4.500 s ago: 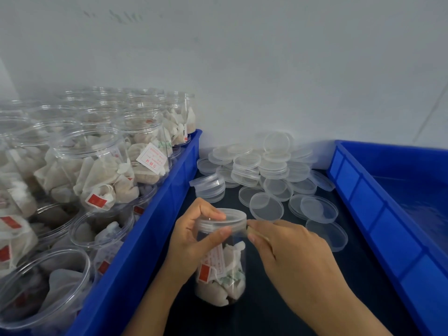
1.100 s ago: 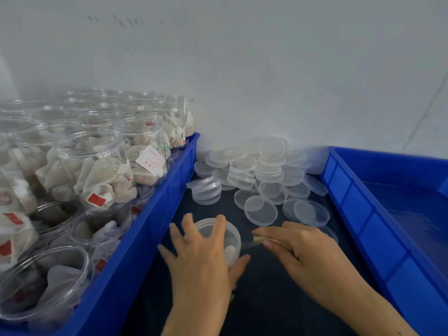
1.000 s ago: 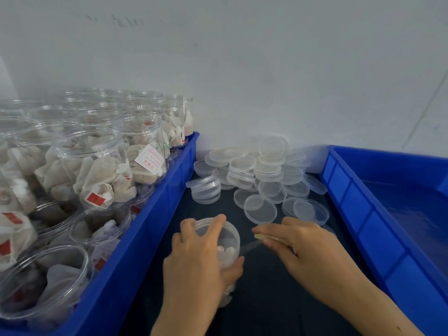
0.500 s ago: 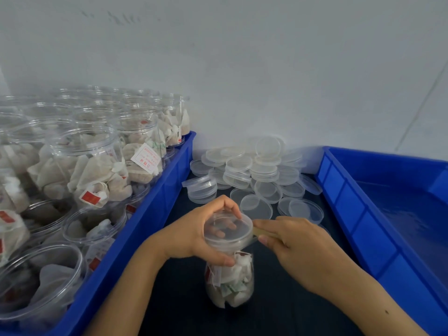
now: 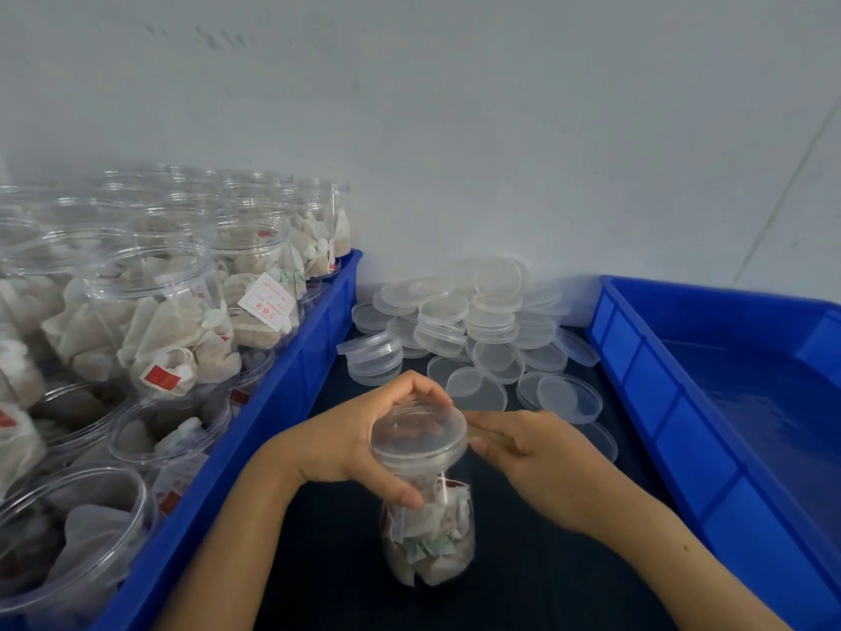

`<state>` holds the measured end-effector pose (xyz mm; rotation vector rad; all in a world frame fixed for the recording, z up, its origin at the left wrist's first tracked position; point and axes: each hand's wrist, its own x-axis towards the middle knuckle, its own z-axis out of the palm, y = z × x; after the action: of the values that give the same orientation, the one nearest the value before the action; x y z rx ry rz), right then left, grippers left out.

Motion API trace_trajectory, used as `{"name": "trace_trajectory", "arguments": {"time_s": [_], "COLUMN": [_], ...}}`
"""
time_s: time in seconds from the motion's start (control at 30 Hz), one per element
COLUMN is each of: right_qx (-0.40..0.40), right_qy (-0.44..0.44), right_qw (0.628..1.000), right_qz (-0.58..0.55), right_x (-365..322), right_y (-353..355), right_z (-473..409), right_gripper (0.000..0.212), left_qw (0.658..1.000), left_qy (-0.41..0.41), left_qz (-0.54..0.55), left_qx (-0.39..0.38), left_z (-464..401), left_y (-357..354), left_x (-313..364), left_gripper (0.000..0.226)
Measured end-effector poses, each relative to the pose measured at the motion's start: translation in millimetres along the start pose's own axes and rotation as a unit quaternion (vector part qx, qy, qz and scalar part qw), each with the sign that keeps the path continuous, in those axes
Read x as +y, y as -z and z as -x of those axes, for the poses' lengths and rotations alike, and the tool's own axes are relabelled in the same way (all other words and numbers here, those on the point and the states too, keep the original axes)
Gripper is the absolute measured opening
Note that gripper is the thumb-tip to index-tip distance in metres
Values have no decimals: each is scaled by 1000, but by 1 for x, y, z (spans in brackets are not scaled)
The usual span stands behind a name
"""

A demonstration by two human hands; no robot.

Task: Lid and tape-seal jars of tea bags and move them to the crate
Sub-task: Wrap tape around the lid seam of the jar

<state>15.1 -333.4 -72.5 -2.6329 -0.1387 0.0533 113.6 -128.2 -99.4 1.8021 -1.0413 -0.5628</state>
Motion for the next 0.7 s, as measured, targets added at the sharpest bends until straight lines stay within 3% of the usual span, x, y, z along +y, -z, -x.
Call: {"name": "trace_trajectory", "arguments": {"time_s": [0.17,0.33,0.43,0.53,0.6,0.7], "right_qx": [10,31,42,38,23,1], "right_qy": [-2,-14,-21,-24,-22,-15], "right_qw": [999,998,996,996,997,997], "right_qz": [31,52,73,79,74,81], "right_x": [0,-8,-11,-13,-15,-16], "right_y": [1,-3,-5,-5,-4,1], "right_z": [9,18,18,22,26,29], "right_gripper": [38,34,28,28,30,27], "left_qw": [992,956,934,893,887,918], "left_qy": [73,139,135,88,51,38], "left_qz": [-105,-243,-221,-197,-161,-115], "left_qx": [13,83,244,395,429,378], "left_z": [10,25,19,12,13,17], "left_y": [-1,-38,-75,-98,-96,-74], "left_x": [20,37,35,24,16,9], "left_gripper": [78,77,59,56,54,56]}}
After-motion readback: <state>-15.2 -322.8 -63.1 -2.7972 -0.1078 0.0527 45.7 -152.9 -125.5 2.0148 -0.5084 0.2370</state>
